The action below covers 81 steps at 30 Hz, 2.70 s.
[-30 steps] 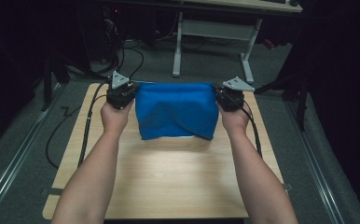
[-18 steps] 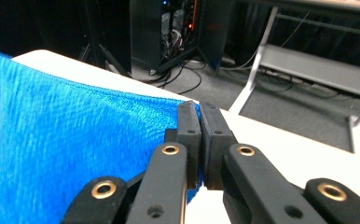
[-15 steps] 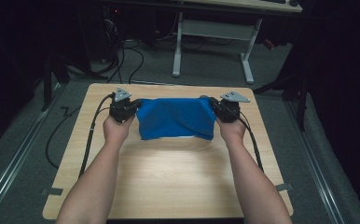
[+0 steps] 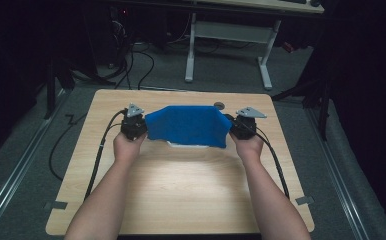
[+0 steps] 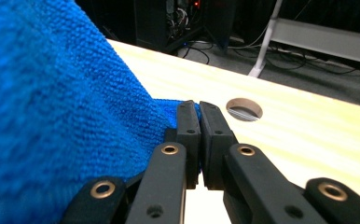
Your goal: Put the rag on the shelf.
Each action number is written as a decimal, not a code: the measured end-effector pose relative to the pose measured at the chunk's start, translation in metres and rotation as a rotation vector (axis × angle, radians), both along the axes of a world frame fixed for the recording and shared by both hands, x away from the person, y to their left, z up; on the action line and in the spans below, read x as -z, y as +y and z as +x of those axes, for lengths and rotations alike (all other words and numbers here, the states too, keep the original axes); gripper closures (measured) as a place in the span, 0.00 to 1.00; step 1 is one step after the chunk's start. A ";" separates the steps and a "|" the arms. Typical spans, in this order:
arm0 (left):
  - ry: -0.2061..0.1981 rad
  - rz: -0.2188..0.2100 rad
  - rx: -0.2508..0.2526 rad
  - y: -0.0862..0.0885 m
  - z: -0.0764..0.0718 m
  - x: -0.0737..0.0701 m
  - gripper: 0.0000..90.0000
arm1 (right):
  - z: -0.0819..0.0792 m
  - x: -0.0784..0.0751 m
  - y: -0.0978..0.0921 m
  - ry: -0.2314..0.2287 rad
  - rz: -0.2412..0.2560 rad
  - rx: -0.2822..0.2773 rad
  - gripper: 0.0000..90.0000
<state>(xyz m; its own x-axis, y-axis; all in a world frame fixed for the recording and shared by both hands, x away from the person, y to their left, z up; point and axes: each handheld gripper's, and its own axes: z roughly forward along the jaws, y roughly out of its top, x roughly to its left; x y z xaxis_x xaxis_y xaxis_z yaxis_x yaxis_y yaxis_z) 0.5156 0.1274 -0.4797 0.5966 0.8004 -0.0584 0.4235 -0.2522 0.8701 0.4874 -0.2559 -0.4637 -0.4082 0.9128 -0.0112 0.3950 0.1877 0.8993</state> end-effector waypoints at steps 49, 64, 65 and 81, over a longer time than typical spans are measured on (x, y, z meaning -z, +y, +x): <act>-0.017 -0.010 -0.097 0.036 -0.042 -0.002 0.68 | -0.025 0.001 -0.030 0.018 0.005 0.089 0.71; -0.029 -0.013 -0.110 0.053 -0.062 0.001 0.66 | -0.044 -0.010 -0.035 -0.006 -0.025 0.075 0.67; -0.029 -0.015 -0.111 0.054 -0.063 0.001 0.65 | -0.045 -0.011 -0.035 -0.010 -0.027 0.075 0.67; -0.013 0.010 -0.036 0.043 -0.107 0.011 0.55 | -0.086 -0.016 -0.035 -0.061 -0.050 0.047 0.59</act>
<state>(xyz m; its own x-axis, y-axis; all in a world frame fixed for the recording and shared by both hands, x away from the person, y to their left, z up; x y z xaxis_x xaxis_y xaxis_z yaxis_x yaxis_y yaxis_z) 0.4087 0.1703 -0.4912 0.5677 0.8221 -0.0428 0.4209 -0.2452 0.8734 0.4015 -0.2911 -0.4482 -0.3619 0.9287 -0.0805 0.3496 0.2152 0.9118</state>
